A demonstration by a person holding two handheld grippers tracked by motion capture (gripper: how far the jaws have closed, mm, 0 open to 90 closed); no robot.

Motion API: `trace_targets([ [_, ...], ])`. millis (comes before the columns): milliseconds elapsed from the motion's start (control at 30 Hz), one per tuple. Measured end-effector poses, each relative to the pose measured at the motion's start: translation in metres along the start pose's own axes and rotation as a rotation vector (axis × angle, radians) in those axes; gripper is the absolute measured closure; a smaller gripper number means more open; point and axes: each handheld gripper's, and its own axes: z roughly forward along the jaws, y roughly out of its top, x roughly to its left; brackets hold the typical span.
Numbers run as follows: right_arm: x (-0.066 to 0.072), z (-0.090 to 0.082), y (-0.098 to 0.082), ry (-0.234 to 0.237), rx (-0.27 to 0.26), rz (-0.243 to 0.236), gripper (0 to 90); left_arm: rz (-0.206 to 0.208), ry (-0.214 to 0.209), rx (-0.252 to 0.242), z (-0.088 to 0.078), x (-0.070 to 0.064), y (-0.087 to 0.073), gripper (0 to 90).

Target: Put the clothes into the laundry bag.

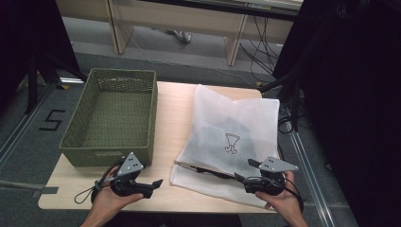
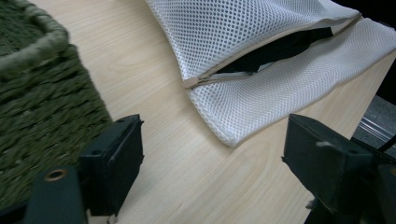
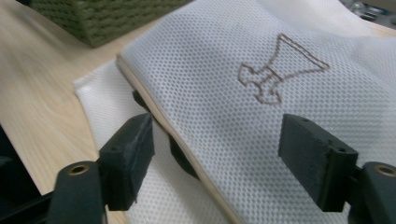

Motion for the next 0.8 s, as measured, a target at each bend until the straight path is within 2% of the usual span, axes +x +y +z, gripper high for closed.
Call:
trace_targets([
  [33,-0.002,-0.001,-0.001,0.001,0.001,-0.023,25.1,-0.021,-0.004,-0.026,-0.001,-0.001,-0.001,16.1],
  [100,-0.001,-0.006,-0.005,-0.014,0.003,-0.010,25.1,-0.007,0.002,-0.029,-0.006,0.001,-0.002,16.1],
  [133,0.000,-0.008,-0.008,-0.016,0.015,0.012,25.1,-0.013,0.003,-0.031,-0.008,0.002,-0.003,16.1],
  [167,0.000,-0.010,-0.010,-0.015,0.024,0.020,25.1,0.001,0.008,-0.019,-0.010,0.003,-0.004,16.0],
  [200,0.001,-0.011,-0.012,-0.018,0.028,0.016,25.1,-0.009,0.002,-0.031,-0.010,0.003,-0.005,16.0],
  [233,-0.001,-0.011,-0.013,-0.012,0.029,-0.001,25.1,0.000,0.011,-0.021,-0.013,0.003,-0.006,16.0],
  [267,0.000,-0.013,-0.015,-0.018,0.039,0.002,25.1,0.009,0.007,-0.017,-0.014,0.004,-0.007,16.1],
  [300,0.001,-0.013,-0.017,-0.009,0.045,0.007,25.1,-0.003,0.001,-0.016,-0.014,0.003,-0.008,16.1],
  [333,0.003,-0.014,-0.019,-0.010,0.056,0.022,25.1,0.014,0.001,-0.006,-0.015,0.004,-0.009,16.1],
  [367,0.002,-0.015,-0.019,-0.009,0.058,0.009,25.1,0.006,-0.001,-0.009,-0.015,0.002,-0.010,16.2],
  [400,0.003,-0.016,-0.021,-0.019,0.069,0.016,25.1,0.020,0.003,0.003,-0.015,0.002,-0.010,16.3],
  [433,0.002,-0.016,-0.022,-0.009,0.075,0.003,25.0,0.010,0.002,-0.010,-0.014,0.000,-0.011,16.3],
  [467,0.003,-0.017,-0.024,-0.003,0.088,0.015,25.0,0.020,0.003,0.008,-0.016,-0.001,-0.012,16.3],
  [500,0.003,-0.018,-0.025,-0.030,0.089,0.006,25.1,0.032,0.006,0.017,-0.016,-0.001,-0.012,16.3],
  [533,0.002,-0.019,-0.026,-0.022,0.097,0.007,25.0,0.017,-0.004,0.003,-0.015,-0.003,-0.014,16.3],
  [567,0.002,-0.020,-0.028,-0.020,0.105,0.022,24.9,0.038,0.003,0.022,-0.017,-0.003,-0.014,16.3],
  [600,0.000,-0.020,-0.029,-0.020,0.102,-0.011,24.9,0.031,0.000,0.012,-0.016,-0.005,-0.015,16.3],
  [633,0.001,-0.022,-0.030,-0.031,0.106,0.005,24.9,0.019,0.002,0.011,-0.016,-0.006,-0.016,16.3],
  [667,0.001,-0.023,-0.031,-0.034,0.106,0.017,24.8,0.039,0.008,0.034,-0.017,-0.006,-0.016,16.3],
  [700,0.000,-0.024,-0.033,-0.028,0.109,0.014,24.8,0.023,0.005,0.011,-0.016,-0.008,-0.017,16.3],
  [767,-0.001,-0.026,-0.034,-0.045,0.113,0.017,24.5,0.032,0.004,0.014,-0.016,-0.008,-0.017,16.3],
  [800,-0.002,-0.026,-0.035,-0.049,0.111,0.010,24.3,0.054,0.006,0.025,-0.016,-0.007,-0.017,16.3],
])
